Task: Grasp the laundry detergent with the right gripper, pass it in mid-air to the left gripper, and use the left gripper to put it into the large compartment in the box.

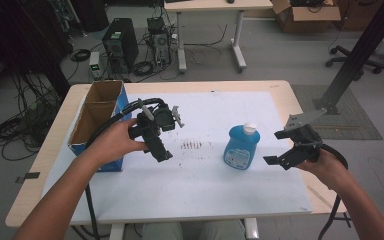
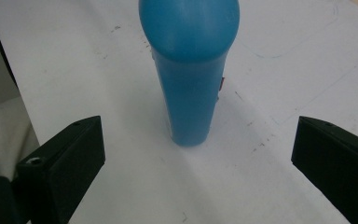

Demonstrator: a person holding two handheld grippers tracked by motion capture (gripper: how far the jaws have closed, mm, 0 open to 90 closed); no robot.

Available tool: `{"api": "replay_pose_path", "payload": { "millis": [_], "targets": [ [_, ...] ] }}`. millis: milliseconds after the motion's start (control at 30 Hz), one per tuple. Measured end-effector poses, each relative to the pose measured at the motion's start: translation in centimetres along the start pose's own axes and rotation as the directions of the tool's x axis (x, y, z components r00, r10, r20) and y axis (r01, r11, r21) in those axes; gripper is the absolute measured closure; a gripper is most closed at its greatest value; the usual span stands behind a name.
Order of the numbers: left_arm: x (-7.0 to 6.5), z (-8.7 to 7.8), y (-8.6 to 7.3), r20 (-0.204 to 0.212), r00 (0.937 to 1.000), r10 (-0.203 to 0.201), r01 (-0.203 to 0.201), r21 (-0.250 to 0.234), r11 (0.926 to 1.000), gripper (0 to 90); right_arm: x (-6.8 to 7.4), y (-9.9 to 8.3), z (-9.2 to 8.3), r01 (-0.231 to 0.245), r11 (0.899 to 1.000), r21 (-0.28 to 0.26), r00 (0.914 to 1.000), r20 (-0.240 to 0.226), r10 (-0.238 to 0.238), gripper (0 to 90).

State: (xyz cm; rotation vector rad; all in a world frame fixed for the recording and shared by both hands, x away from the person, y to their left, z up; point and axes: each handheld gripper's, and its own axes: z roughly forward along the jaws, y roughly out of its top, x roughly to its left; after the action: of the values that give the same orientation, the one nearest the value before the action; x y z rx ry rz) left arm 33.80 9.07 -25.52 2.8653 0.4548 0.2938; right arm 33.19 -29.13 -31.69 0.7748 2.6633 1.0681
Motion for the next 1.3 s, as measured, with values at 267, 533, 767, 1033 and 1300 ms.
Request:
{"api": "replay_pose_path", "payload": {
  "millis": [267, 533, 767, 1033, 1300],
  "targets": [
    [0.0, -0.1, -0.1, 0.0, 1.0, -0.005, 0.005, 0.0, 1.0, 5.7, 0.0, -0.9, 0.7, 0.001, 0.997, -0.076, 1.0, -0.001, -0.001, 2.3],
    [0.1, -0.1, -0.2, -0.001, 1.0, -0.008, 0.008, -0.003, 1.0, 5.6, -0.1, -1.8, 1.4, -0.004, 0.992, -0.128, 1.0, 0.001, 0.004, 2.2],
    [0.0, 0.0, -0.1, -0.001, 1.0, -0.008, 0.008, -0.002, 1.0, 5.6, -0.1, -2.4, 2.5, -0.006, 0.987, -0.163, 1.0, -0.001, 0.006, 2.0],
    [0.1, 0.2, -0.3, 0.0, 0.9999, -0.013, 0.013, -0.001, 0.9999, 5.5, 0.0, -2.8, 3.8, -0.006, 0.981, -0.196, 1.0, -0.004, 0.005, 1.9],
    [0.0, 0.4, -0.4, 0.003, 0.9999, -0.016, 0.016, 0.002, 0.9999, 5.6, 0.0, -3.0, 4.8, -0.008, 0.972, -0.237, 0.9999, -0.007, 0.007, 1.9]
  ]
}}
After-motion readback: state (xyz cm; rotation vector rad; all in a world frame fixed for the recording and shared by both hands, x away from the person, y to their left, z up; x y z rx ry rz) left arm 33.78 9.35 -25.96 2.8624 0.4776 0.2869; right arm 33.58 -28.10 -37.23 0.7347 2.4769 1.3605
